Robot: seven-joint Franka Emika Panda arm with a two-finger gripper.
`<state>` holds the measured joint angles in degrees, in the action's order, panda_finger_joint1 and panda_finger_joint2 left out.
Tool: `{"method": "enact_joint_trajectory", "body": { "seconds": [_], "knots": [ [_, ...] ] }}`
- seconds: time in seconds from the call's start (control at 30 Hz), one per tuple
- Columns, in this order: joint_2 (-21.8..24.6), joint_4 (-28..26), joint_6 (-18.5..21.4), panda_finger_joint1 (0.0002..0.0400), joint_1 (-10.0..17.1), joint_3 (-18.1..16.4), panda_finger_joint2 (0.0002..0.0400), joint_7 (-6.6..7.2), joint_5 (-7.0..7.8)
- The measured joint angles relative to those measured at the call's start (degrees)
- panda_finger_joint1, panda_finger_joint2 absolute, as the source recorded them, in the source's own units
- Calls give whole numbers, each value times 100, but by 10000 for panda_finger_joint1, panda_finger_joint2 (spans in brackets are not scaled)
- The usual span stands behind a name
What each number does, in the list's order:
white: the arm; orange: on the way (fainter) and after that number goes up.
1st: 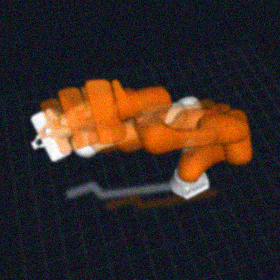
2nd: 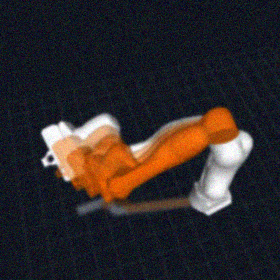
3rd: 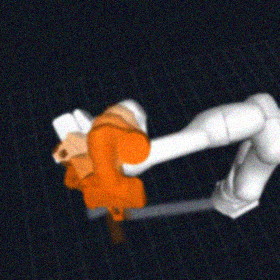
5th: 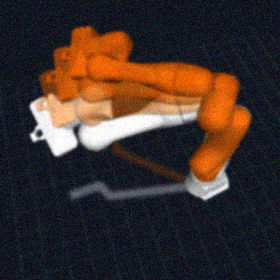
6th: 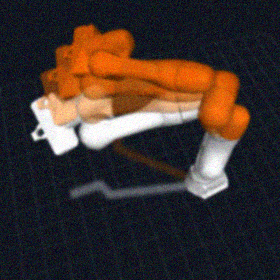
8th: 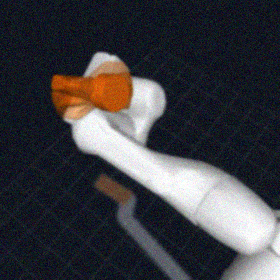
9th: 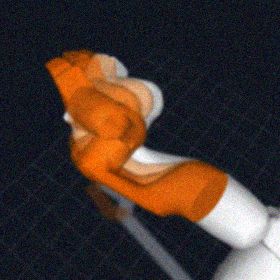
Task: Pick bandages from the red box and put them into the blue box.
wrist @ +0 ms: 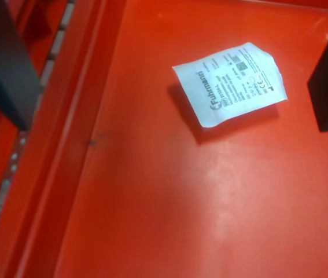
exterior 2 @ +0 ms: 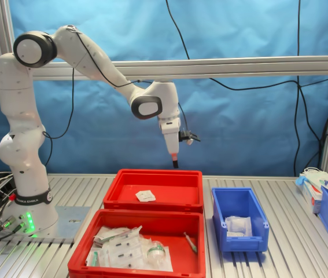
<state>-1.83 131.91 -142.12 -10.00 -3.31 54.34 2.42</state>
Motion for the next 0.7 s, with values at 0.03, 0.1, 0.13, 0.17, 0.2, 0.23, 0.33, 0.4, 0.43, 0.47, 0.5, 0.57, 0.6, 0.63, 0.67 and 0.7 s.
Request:
{"method": "enact_joint_trajectory", "body": {
  "seconds": [0.03,0.1,0.13,0.17,0.2,0.23,0.33,0.4,0.43,0.47,0.5,0.57,0.6,0.63,0.67,0.7],
  "knots": [
    [-5,38,-51,400,-15,-1,400,0,0],
    [-16,110,-135,400,-42,-4,400,0,0],
    [-22,143,-172,400,-52,-5,400,0,0],
    [-39,243,-255,400,-80,-7,400,0,0],
    [-45,274,-277,400,-88,-8,400,0,0],
    [-50,305,-298,400,-95,-8,400,0,0],
    [-59,455,-358,400,-127,-10,400,0,0],
    [-64,578,-394,400,-153,-11,400,0,0],
    [-65,621,-409,400,-162,-11,400,0,0],
    [-68,707,-442,400,-177,-14,400,0,0],
    [-69,751,-474,400,-185,-14,400,0,0],
    [-72,841,-547,400,-194,-17,400,0,0],
    [-74,885,-584,400,-200,-17,400,0,0],
    [-75,929,-631,400,-208,-17,400,0,0],
    [-76,972,-671,400,-214,-18,400,0,0],
    [-79,1061,-772,400,-228,-18,400,0,0]
  ]
}}
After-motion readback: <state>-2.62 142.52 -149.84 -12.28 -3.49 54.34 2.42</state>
